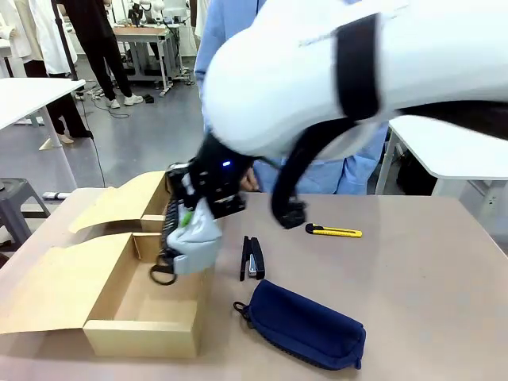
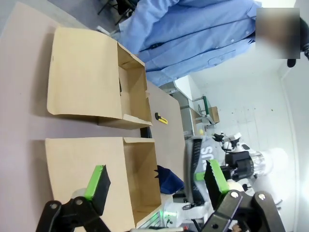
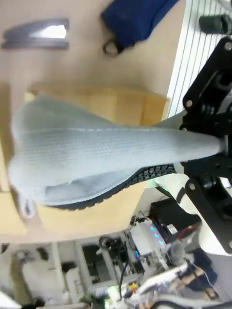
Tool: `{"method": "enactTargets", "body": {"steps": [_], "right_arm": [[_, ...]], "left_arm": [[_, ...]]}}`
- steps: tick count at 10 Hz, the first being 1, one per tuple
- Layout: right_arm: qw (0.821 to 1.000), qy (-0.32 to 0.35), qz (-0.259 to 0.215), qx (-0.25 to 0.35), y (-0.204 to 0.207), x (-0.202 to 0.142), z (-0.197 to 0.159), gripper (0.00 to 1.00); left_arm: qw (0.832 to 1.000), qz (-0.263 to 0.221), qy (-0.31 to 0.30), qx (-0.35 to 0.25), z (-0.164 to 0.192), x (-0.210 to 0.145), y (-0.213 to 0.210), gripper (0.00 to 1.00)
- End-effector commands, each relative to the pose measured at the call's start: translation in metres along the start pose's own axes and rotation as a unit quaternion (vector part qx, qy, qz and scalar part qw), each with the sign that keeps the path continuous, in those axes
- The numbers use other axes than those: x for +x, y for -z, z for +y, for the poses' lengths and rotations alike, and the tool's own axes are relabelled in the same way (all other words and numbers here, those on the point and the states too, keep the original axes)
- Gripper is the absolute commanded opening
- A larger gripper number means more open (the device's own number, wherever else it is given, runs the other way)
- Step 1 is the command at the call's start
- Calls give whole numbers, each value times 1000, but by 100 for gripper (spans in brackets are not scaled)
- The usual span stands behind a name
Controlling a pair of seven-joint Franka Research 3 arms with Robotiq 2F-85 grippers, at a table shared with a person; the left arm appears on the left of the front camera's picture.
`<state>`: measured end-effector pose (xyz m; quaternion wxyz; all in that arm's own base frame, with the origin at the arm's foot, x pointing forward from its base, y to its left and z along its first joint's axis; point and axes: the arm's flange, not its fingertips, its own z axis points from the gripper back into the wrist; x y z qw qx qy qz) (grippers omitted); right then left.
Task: Place items inside the box.
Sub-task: Pick up a Pencil pouch or Stapler and place it inside the Mailer Box closest to the robot.
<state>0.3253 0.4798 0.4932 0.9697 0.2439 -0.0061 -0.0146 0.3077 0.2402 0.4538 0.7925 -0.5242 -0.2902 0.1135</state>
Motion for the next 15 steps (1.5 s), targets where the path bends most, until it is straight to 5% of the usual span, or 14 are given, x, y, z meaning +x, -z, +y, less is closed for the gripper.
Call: {"method": "enactTargets", "body": {"steps": [1, 5, 15], "right_arm": [[999, 18, 23, -33, 45, 10, 48, 5], [994, 38, 55, -87, 117, 14, 52, 5], [988, 54, 93, -109, 168, 38, 23, 5]], "left_arm": [[1000, -8, 10, -12, -2, 1, 1, 100], [1000, -8, 10, -12, -2, 1, 1, 100], [1000, -8, 10, -12, -2, 1, 1, 100]]}}
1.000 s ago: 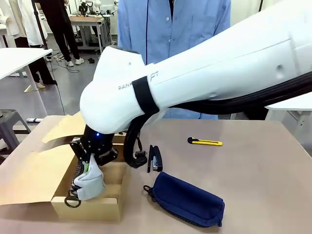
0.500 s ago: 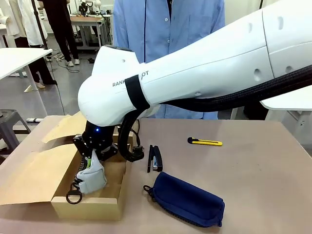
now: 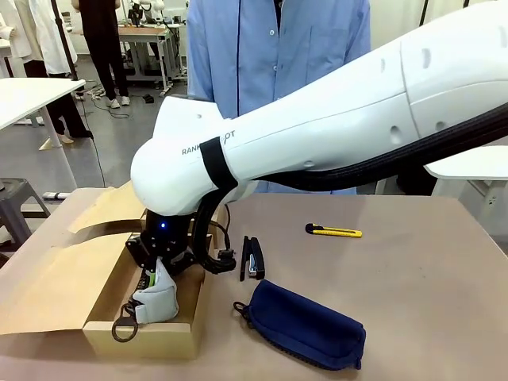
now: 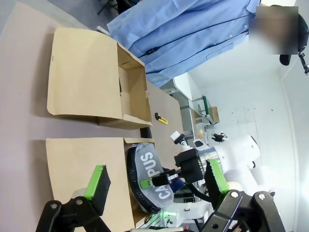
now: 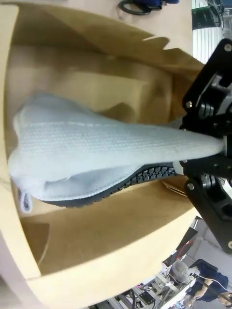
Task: Place items inside the box.
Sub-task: Pick up a Pencil pouch or Stapler and place it inside the Mailer Box closest to the robot.
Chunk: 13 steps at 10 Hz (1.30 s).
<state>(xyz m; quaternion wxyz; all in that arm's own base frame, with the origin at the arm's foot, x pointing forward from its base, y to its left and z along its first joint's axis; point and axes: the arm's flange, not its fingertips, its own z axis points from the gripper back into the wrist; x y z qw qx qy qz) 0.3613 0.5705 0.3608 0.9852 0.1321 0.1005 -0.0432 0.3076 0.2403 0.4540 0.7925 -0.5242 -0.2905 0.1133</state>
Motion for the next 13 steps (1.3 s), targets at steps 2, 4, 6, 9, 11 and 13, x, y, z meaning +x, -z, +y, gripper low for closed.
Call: {"method": "enactTargets", "body": {"steps": [2, 4, 6, 9, 11, 13], "right_arm": [[1000, 1, 9, -14, 13, 10, 8, 5], [999, -3, 8, -31, 16, 9, 9, 5], [999, -2, 5, -37, 15, 9, 8, 5], [999, -6, 8, -42, 16, 9, 8, 91], [999, -6, 9, -37, 16, 9, 7, 100], [1000, -6, 11, -27, 13, 8, 6, 98]], "left_arm": [[1000, -8, 10, -12, -2, 1, 1, 100], [1000, -8, 10, -12, -2, 1, 1, 100], [1000, -8, 10, -12, -2, 1, 1, 100], [1000, -8, 10, -12, -2, 1, 1, 100], [1000, -8, 10, -12, -2, 1, 1, 100], [1000, -8, 10, -12, -2, 1, 1, 100]]}}
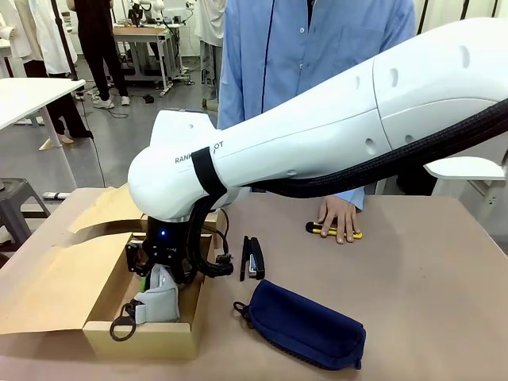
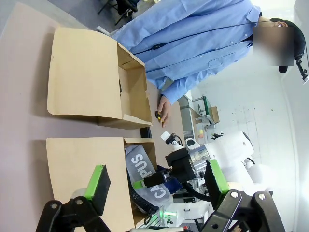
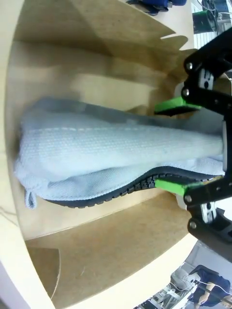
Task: Place items inside the box.
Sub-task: Pick up a Pencil pouch or Stapler and place it inside the Mailer Box closest to the robot.
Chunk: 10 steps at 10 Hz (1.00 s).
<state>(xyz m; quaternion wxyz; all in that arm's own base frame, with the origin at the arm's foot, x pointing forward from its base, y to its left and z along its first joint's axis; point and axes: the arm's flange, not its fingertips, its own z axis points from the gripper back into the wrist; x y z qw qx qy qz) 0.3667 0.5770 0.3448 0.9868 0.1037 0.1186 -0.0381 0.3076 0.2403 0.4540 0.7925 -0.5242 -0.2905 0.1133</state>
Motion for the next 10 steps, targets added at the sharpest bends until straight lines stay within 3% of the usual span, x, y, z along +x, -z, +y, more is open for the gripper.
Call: {"method": "enactTargets", "body": {"steps": [1, 6, 10], "right_arm": [[1000, -7, -4, 6, -4, 0, 3, 100], [1000, -10, -5, 13, -7, 0, 1, 100], [999, -20, -11, 35, -65, -17, -11, 100]], "left_arm": [[1000, -8, 10, -12, -2, 1, 1, 100], [1000, -8, 10, -12, -2, 1, 1, 100], [1000, -8, 10, -12, -2, 1, 1, 100]]}}
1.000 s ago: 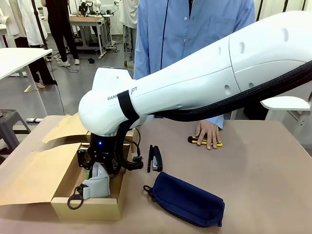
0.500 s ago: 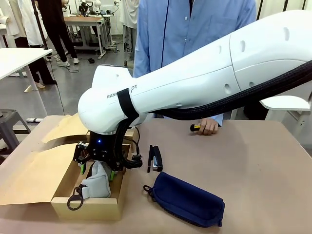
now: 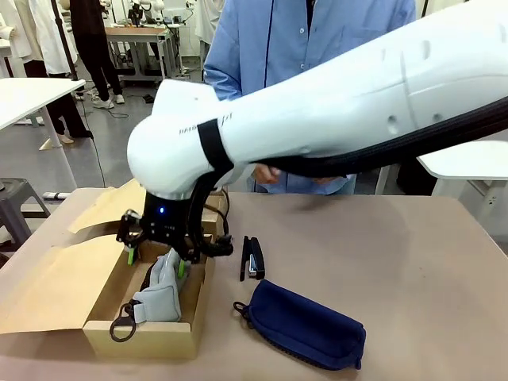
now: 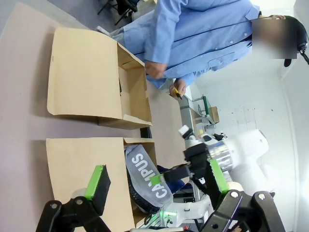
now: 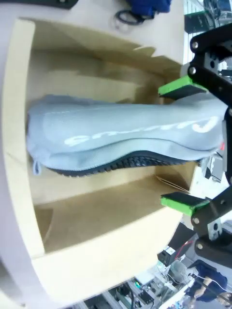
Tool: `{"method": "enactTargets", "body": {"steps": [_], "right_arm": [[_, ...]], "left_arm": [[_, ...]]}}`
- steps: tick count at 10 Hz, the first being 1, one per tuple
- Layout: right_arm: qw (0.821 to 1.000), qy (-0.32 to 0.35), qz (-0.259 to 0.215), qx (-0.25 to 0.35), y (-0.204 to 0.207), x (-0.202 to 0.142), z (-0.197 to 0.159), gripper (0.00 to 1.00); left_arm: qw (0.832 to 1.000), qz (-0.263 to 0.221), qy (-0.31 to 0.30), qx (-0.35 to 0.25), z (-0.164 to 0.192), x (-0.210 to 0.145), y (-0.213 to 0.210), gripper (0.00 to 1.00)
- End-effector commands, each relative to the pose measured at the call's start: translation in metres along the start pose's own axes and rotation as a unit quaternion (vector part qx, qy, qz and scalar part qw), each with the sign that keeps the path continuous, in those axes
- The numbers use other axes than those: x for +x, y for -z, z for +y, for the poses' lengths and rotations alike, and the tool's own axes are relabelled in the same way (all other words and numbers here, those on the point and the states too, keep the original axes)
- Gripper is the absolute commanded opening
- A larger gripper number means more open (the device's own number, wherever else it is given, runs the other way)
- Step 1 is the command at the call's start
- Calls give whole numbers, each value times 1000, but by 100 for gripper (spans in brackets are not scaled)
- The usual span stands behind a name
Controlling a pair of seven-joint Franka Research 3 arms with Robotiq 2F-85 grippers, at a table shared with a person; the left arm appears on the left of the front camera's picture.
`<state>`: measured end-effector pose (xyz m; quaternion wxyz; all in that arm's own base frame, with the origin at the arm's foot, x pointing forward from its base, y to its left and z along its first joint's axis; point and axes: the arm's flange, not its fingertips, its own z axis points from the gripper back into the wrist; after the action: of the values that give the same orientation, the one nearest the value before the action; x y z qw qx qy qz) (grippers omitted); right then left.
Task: Place items inside the box.
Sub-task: Pick up a Pencil pouch or Stapler and place it inside the Mailer Box closest to the robot.
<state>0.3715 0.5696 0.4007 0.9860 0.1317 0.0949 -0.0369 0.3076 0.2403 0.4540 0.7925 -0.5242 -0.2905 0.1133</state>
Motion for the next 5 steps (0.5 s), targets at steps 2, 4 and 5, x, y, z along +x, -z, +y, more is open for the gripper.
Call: {"method": "enactTargets", "body": {"steps": [2, 4, 5], "right_arm": [[999, -34, 34, -14, 0, -13, -9, 100], [999, -38, 28, -11, -11, -18, -13, 100], [999, -43, 29, -5, -29, -24, -20, 100]], "left_arm": [[1000, -8, 10, -12, -2, 1, 1, 100], [1000, -8, 10, -12, -2, 1, 1, 100], [1000, -8, 10, -12, -2, 1, 1, 100]]}}
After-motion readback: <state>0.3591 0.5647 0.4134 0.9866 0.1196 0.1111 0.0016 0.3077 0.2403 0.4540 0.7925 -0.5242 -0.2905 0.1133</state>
